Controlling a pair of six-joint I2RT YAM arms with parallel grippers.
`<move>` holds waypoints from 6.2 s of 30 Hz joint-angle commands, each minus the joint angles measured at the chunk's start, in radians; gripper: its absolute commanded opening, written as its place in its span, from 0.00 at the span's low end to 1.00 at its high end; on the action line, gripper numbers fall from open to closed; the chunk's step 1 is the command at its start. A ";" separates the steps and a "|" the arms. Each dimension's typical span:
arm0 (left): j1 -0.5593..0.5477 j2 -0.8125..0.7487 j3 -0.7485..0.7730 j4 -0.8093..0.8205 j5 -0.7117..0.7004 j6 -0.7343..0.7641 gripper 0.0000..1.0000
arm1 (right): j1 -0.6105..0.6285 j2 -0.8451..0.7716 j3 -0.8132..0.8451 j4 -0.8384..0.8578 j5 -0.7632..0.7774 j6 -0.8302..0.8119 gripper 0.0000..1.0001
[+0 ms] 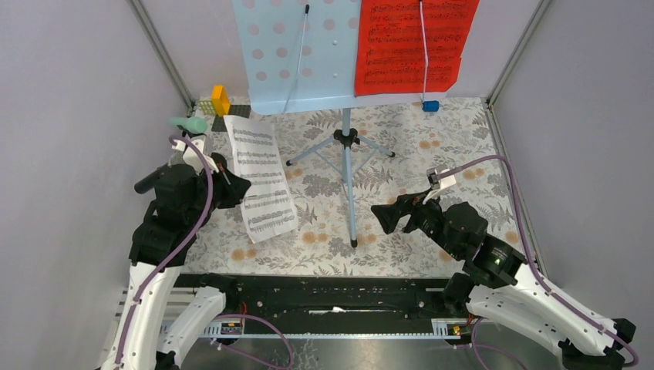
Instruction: Pack up the instrument practice props
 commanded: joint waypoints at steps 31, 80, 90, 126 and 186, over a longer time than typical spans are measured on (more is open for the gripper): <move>-0.012 -0.033 0.037 -0.086 0.490 0.013 0.00 | 0.001 0.072 -0.488 0.736 -0.300 0.435 1.00; -0.029 -0.044 -0.076 0.114 0.600 -0.058 0.12 | 0.001 0.646 -0.354 1.365 -0.418 0.573 0.00; -0.029 -0.039 -0.135 0.138 0.526 -0.037 0.65 | 0.000 0.186 -0.224 0.277 0.064 0.365 0.00; -0.029 -0.006 -0.261 0.239 0.099 0.019 0.99 | -0.819 0.503 0.085 -0.017 0.238 0.174 0.00; -0.029 0.158 0.552 0.037 0.064 0.024 0.97 | -1.189 0.114 0.395 -0.270 -0.649 0.030 0.94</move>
